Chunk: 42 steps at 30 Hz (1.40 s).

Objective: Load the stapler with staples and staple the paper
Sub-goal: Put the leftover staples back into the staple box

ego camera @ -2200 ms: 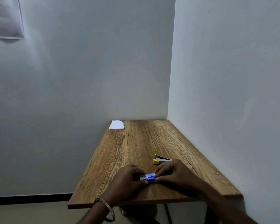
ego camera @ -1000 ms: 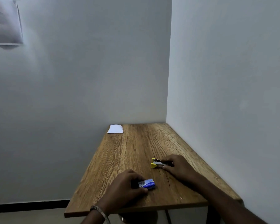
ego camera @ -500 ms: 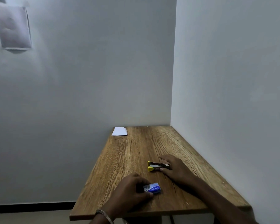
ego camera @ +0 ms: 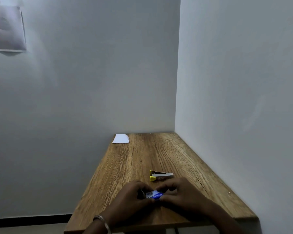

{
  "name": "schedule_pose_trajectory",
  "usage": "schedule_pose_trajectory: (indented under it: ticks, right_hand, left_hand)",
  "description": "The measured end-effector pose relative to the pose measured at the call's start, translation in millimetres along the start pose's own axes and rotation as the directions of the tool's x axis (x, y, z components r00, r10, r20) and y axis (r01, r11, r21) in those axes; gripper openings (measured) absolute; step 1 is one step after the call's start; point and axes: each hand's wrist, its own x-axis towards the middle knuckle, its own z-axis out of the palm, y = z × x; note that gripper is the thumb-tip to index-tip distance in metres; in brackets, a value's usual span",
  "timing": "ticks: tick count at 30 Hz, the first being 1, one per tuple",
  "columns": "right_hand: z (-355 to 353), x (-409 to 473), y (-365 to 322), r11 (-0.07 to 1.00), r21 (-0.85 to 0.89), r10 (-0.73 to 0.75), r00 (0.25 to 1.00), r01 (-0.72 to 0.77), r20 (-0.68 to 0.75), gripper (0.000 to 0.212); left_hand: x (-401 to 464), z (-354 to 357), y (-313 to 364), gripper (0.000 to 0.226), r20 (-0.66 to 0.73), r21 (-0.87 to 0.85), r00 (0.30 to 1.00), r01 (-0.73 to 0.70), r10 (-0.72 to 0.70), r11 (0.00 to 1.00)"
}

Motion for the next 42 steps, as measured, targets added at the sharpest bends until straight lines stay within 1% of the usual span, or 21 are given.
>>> schedule_pose_trajectory:
  ticks: [2,4,6,10,14,17,21,27,31,37,42]
  right_hand:
    - [-7,9,4,0.999,-0.040,0.005,0.999,-0.007,-0.038,0.034]
    - [-17,21,8,0.999,-0.039,0.015,0.996,-0.018,-0.083,0.033]
    - [-24,34,13,0.997,-0.061,0.034,0.991,-0.042,-0.132,0.032]
    - [-29,54,25,0.990,-0.099,0.077,0.977,-0.098,-0.199,0.027]
    - [-22,62,39,0.983,-0.097,0.132,0.972,-0.153,-0.194,0.024]
    - [-12,57,49,0.983,-0.029,0.171,0.961,-0.182,-0.219,0.018]
    - [-11,53,56,0.982,-0.002,0.183,0.959,-0.188,-0.218,0.017]
    - [-13,50,61,0.984,0.033,0.179,0.960,-0.177,-0.213,0.018]
    - [-12,44,66,0.986,-0.035,0.148,0.957,-0.162,-0.248,0.026]
    - [-12,54,68,0.975,-0.130,0.143,0.959,-0.178,-0.244,0.026]
    - [-13,77,77,0.972,-0.168,0.124,0.964,-0.166,-0.236,0.026]
  left_hand:
    - [12,-7,4,0.028,-0.049,0.043,0.998,-0.026,0.028,0.999]
    - [27,-12,9,0.031,-0.111,0.083,0.992,-0.053,0.062,0.995]
    - [45,-15,13,0.030,-0.151,0.116,0.984,-0.076,0.093,0.990]
    - [72,-14,12,0.029,-0.212,0.130,0.973,-0.063,0.090,0.990]
    - [86,-6,4,0.029,-0.218,0.166,0.973,-0.046,0.083,0.985]
    - [89,3,-4,0.026,-0.209,0.160,0.976,-0.030,0.063,0.987]
    - [89,12,-12,0.024,-0.204,0.116,0.978,-0.005,0.029,0.993]
    - [89,15,-18,0.027,-0.215,0.080,0.976,-0.026,0.043,0.996]
    - [88,16,-26,0.031,-0.187,0.089,0.981,-0.027,0.044,0.996]
    - [98,18,-31,0.027,-0.187,0.107,0.982,-0.011,0.031,0.994]
    - [119,18,-42,0.025,-0.193,0.128,0.981,0.030,-0.005,0.991]
